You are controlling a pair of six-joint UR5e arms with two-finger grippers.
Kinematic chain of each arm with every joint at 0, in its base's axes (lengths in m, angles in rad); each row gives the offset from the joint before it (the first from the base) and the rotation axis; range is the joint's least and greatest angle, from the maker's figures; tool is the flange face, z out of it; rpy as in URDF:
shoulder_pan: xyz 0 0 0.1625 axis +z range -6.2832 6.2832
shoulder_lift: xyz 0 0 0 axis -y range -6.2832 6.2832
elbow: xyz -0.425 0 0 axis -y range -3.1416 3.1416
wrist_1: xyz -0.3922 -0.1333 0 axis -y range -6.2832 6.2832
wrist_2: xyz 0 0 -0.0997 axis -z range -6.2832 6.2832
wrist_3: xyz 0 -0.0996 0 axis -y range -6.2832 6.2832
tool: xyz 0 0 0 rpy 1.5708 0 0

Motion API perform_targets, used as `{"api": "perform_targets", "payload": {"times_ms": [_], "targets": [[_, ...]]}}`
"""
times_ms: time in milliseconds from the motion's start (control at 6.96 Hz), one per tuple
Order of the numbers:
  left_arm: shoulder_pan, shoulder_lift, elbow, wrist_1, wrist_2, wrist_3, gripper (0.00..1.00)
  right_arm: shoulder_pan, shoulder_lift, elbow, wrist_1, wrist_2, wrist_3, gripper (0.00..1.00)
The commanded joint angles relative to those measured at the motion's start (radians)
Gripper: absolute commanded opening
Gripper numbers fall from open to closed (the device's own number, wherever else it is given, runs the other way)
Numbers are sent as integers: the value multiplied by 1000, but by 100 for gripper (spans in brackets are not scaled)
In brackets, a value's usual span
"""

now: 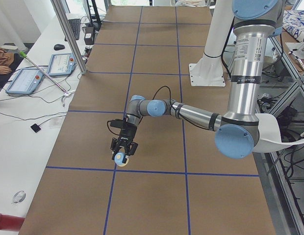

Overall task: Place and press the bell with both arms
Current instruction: 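Swing the left arm with the bell toward the table center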

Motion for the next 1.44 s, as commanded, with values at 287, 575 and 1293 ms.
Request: {"api": "perform_targets", "payload": {"times_ms": [287, 575, 1293], "targets": [[75, -132, 55, -528, 13, 273, 0, -13, 17, -4, 0, 17, 5, 100], [230, -264, 52, -653, 68, 342, 0, -13, 20, 3, 2, 51, 5, 100], [514, -476, 254, -1118, 82, 730, 0, -13, 11, -9, 0, 59, 6, 100]]}}
